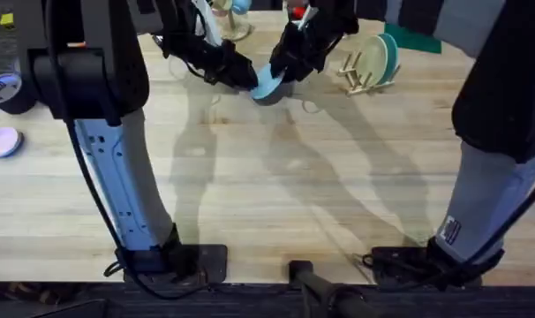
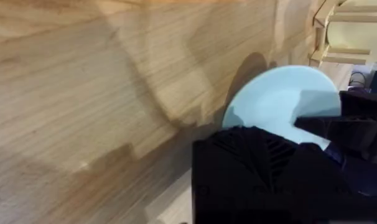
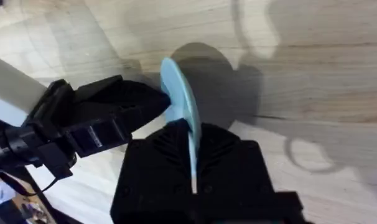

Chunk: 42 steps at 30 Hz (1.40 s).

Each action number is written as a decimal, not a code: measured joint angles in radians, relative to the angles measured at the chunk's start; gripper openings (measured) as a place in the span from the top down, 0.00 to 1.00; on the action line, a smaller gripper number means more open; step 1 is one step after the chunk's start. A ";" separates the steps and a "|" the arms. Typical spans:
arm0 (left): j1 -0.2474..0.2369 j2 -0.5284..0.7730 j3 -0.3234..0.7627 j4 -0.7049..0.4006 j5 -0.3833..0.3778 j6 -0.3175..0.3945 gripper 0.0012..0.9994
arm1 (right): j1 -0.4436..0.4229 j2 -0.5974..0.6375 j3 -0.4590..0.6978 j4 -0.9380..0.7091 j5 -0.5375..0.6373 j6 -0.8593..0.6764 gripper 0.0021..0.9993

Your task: Pick up the plates from the table one by one and place each into a slot on the dish rack.

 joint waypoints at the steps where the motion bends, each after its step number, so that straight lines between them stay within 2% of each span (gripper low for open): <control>1: 0.000 0.000 0.000 -0.001 0.000 0.000 0.96 | 0.000 0.000 0.000 -0.001 -0.001 -0.003 0.97; 7: -0.002 -0.009 0.001 -0.013 -0.015 0.007 0.96 | 0.000 0.000 0.002 -0.010 -0.008 -0.070 0.98; 12: -0.012 -0.072 -0.006 -0.056 -0.116 0.019 0.96 | 0.006 -0.020 0.002 -0.029 -0.009 -0.164 0.97; 18: -0.013 -0.268 -0.006 -0.121 -0.218 0.026 0.96 | 0.011 -0.096 0.001 -0.116 0.066 -0.280 0.97; 23: -0.013 -0.449 -0.006 -0.179 -0.285 0.027 0.96 | 0.011 -0.199 0.001 -0.209 0.157 -0.383 0.97; 30: -0.013 -0.631 -0.006 -0.286 -0.367 0.031 0.96 | 0.011 -0.353 0.001 -0.318 0.288 -0.497 0.97; 37: -0.013 -0.828 -0.006 -0.391 -0.454 0.068 0.96 | 0.005 -0.501 0.001 -0.398 0.402 -0.592 0.97; 42: -0.013 -0.966 -0.006 -0.449 -0.507 0.101 0.96 | -0.043 -0.604 0.001 -0.441 0.450 -0.641 0.97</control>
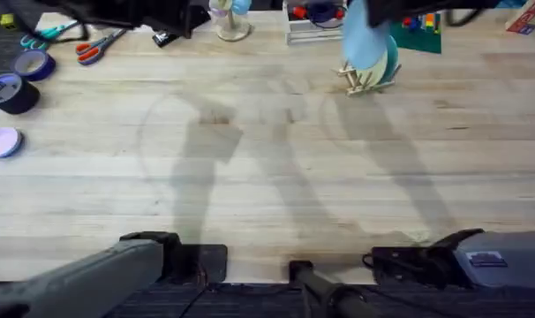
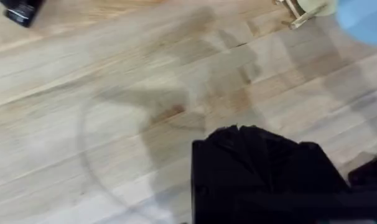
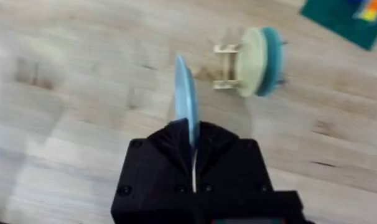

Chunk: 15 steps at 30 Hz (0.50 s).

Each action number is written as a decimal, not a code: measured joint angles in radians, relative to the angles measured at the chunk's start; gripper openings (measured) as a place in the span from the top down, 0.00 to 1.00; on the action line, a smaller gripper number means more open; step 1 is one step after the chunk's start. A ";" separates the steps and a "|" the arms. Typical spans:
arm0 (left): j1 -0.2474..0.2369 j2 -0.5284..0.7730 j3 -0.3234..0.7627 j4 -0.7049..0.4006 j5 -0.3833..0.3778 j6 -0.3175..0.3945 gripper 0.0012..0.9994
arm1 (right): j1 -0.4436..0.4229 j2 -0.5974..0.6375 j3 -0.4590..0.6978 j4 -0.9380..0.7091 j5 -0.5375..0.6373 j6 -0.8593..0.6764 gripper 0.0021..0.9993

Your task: Pick up the plates from the table one by one and place each into a slot on the dish rack.

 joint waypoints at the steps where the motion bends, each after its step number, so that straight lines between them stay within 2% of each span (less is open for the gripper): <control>1: 0.000 -0.021 0.000 -0.008 -0.008 0.004 0.96 | -0.015 -0.018 0.000 -0.005 0.004 -0.011 0.97; 9: 0.000 -0.161 0.000 -0.064 -0.077 0.029 0.96 | -0.128 -0.112 0.000 -0.053 0.028 -0.095 0.97; 15: 0.000 -0.208 0.000 -0.074 -0.103 0.034 0.96 | -0.160 -0.127 0.000 -0.052 0.032 -0.144 0.97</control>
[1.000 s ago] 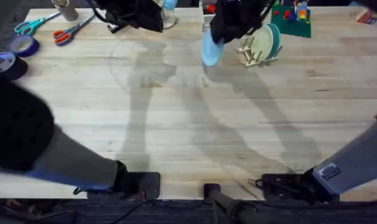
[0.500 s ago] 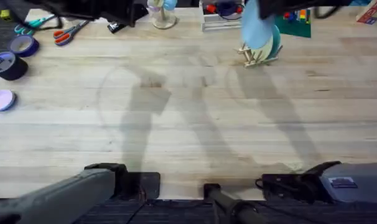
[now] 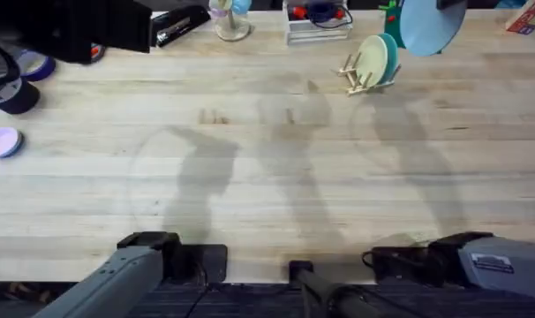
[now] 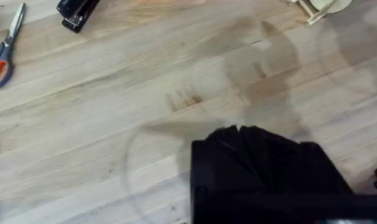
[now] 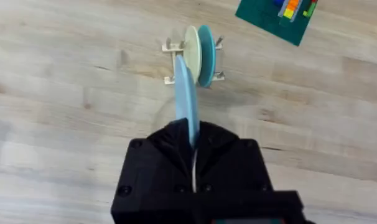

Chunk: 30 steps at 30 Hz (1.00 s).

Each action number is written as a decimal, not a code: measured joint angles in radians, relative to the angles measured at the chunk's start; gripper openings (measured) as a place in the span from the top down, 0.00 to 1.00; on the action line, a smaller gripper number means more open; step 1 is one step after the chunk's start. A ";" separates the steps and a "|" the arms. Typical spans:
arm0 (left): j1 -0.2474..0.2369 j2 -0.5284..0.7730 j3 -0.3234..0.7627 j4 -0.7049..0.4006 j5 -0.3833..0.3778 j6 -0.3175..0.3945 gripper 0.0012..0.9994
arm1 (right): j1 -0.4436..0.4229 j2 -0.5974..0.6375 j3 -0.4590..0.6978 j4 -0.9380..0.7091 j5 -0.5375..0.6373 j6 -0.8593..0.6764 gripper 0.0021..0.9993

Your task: Pick up the plates from the table one by one and place each into a slot on the dish rack.

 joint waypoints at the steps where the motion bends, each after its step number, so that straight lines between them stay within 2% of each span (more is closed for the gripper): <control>1: 0.000 -0.001 0.000 -0.002 0.000 0.000 0.93 | 0.000 0.000 0.000 0.001 0.000 -0.009 0.97; 2: 0.000 0.000 0.000 -0.004 0.000 0.001 0.88 | 0.000 0.000 0.000 0.002 0.000 -0.014 0.97; 3: 0.000 0.001 0.000 -0.004 -0.002 0.000 0.76 | 0.000 0.000 0.000 0.003 0.000 -0.020 0.97; 5: 0.000 0.002 0.000 -0.004 -0.004 0.007 0.48 | 0.000 0.000 0.000 0.004 0.000 -0.027 0.97; 7: 0.000 0.002 0.000 -0.004 -0.004 0.007 0.15 | 0.000 0.000 0.000 0.003 0.000 -0.032 0.97; 8: 0.000 0.002 0.000 -0.004 -0.004 0.003 0.05 | 0.000 0.000 0.000 0.004 0.000 -0.033 0.97; 10: 0.000 0.002 0.000 -0.005 -0.006 0.007 0.01 | 0.000 0.000 0.000 0.004 0.000 -0.035 0.97; 30: 0.000 0.002 0.000 -0.007 -0.007 0.007 0.01 | 0.000 0.000 0.000 0.007 0.000 -0.038 0.97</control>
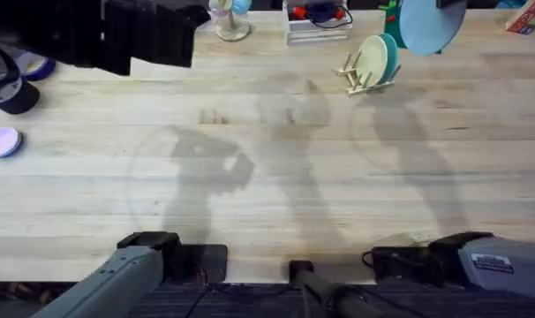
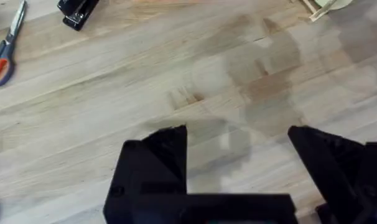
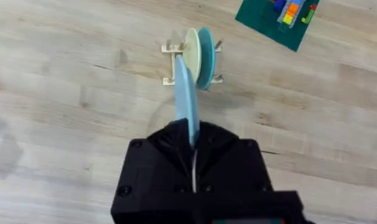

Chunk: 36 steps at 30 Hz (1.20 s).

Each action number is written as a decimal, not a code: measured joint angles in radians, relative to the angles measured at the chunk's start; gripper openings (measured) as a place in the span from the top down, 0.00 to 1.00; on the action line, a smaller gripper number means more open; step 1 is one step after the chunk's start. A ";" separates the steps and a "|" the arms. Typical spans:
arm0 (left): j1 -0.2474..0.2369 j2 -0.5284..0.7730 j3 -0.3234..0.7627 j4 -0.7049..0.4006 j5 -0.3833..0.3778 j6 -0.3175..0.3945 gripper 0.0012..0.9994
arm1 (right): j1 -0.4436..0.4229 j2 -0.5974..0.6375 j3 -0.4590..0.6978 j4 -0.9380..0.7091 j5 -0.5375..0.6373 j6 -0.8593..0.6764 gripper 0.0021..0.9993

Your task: Pick up the plates from the table one by one and place each into a slot on the dish rack.

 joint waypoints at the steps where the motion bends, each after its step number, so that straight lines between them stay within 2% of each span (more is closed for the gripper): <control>1: 0.000 0.000 0.000 -0.001 0.000 0.000 0.01 | 0.000 0.000 0.000 0.000 0.000 0.000 0.97; 36: 0.000 0.000 0.000 -0.023 0.000 0.000 0.01 | 0.000 0.000 0.000 0.043 0.000 0.000 0.97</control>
